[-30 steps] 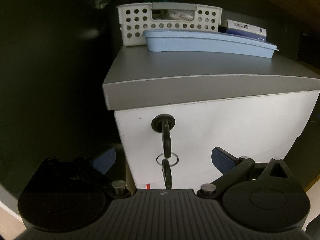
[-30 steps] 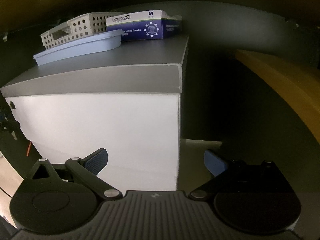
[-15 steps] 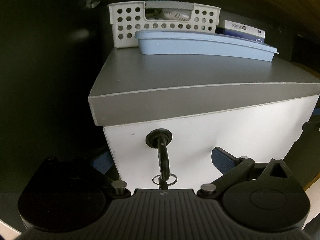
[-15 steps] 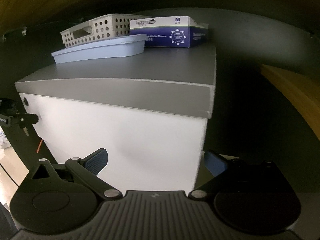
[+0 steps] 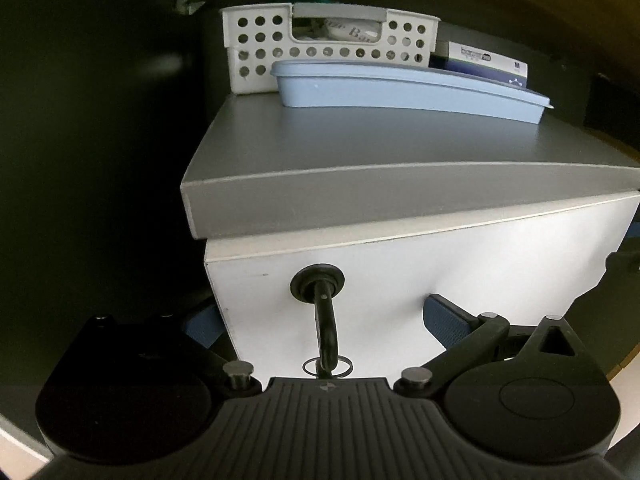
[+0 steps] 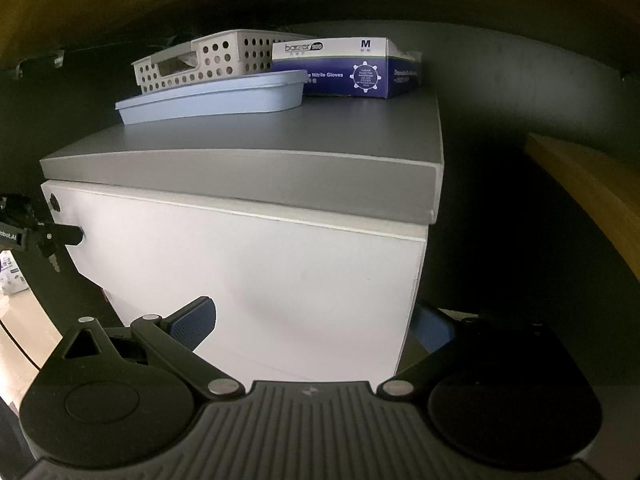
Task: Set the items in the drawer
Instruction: 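Grasp the key of the top white drawer with the left gripper, then pull the top drawer open by its key with the left gripper, then release the key and move the left gripper over the other open drawer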
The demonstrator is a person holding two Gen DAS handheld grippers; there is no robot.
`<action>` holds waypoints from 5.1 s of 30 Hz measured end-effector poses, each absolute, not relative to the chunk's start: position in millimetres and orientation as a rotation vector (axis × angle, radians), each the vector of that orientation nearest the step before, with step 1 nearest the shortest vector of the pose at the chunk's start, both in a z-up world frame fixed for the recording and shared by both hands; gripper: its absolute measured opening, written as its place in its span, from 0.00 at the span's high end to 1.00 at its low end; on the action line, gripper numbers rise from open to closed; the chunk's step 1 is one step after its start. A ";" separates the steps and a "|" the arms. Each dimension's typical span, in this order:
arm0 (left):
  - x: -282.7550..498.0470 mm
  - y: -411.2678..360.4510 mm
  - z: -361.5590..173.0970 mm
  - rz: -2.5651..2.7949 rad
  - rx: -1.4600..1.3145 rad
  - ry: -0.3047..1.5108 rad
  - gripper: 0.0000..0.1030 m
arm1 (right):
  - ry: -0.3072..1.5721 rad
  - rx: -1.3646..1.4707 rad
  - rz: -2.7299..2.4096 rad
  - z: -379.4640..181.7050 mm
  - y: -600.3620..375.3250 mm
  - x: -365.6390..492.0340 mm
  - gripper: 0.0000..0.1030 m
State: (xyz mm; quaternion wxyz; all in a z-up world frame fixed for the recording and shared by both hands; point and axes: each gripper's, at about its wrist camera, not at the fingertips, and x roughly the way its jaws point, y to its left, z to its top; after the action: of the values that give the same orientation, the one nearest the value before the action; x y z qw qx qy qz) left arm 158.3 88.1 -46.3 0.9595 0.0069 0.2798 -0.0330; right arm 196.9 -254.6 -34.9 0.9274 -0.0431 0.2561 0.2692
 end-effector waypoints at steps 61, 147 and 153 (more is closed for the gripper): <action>-1.5 74.4 -47.4 -0.058 -0.034 0.592 0.00 | 0.608 -0.065 0.473 -25.8 -282.8 37.4 0.16; 69.3 -344.6 35.7 -1.079 0.435 0.472 0.00 | 0.704 0.061 -0.019 17.6 -574.5 -10.4 0.05; 76.0 -398.8 15.1 -1.138 0.573 0.541 0.01 | 0.707 0.084 -0.021 18.7 -593.3 -27.3 0.07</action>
State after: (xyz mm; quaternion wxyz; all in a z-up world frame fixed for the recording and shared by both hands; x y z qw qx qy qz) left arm 76.0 -398.8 15.1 0.7698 0.2642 0.2492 -0.5248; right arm -27.3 -593.3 18.7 0.9373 0.0413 0.3460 -0.0105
